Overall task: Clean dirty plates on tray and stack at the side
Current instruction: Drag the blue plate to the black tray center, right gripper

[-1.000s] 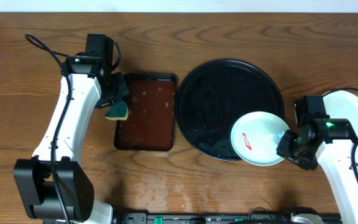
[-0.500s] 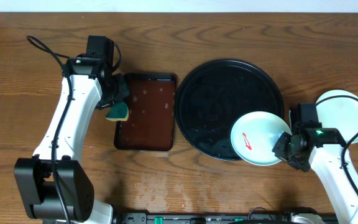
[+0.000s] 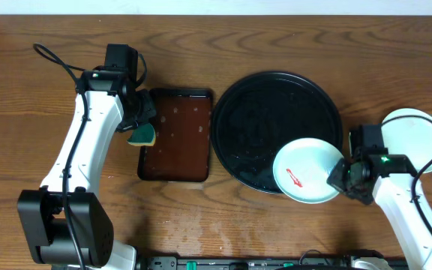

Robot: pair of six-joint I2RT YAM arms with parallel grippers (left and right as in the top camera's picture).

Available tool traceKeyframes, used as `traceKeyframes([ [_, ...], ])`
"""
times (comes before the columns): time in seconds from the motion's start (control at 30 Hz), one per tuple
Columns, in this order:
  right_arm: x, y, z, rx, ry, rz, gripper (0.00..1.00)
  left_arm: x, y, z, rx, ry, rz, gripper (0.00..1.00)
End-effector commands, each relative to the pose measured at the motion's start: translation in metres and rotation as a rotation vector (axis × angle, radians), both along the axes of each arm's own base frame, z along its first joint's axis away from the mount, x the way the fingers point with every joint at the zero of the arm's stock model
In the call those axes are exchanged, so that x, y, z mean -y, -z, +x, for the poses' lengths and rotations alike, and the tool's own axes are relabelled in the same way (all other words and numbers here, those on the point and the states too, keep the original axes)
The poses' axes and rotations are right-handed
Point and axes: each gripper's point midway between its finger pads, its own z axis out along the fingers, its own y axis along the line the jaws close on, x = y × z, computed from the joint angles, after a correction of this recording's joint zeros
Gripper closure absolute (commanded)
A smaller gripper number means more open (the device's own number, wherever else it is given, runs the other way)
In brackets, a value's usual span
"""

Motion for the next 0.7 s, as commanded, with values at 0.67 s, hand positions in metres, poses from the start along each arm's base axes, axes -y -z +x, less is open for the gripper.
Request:
traceKeyframes([
  [0.67,-0.065,0.018,0.129,0.268,0.027,0.129,0.99,-0.002,0.002,0.001,0.000,0.005,0.011,0.92],
])
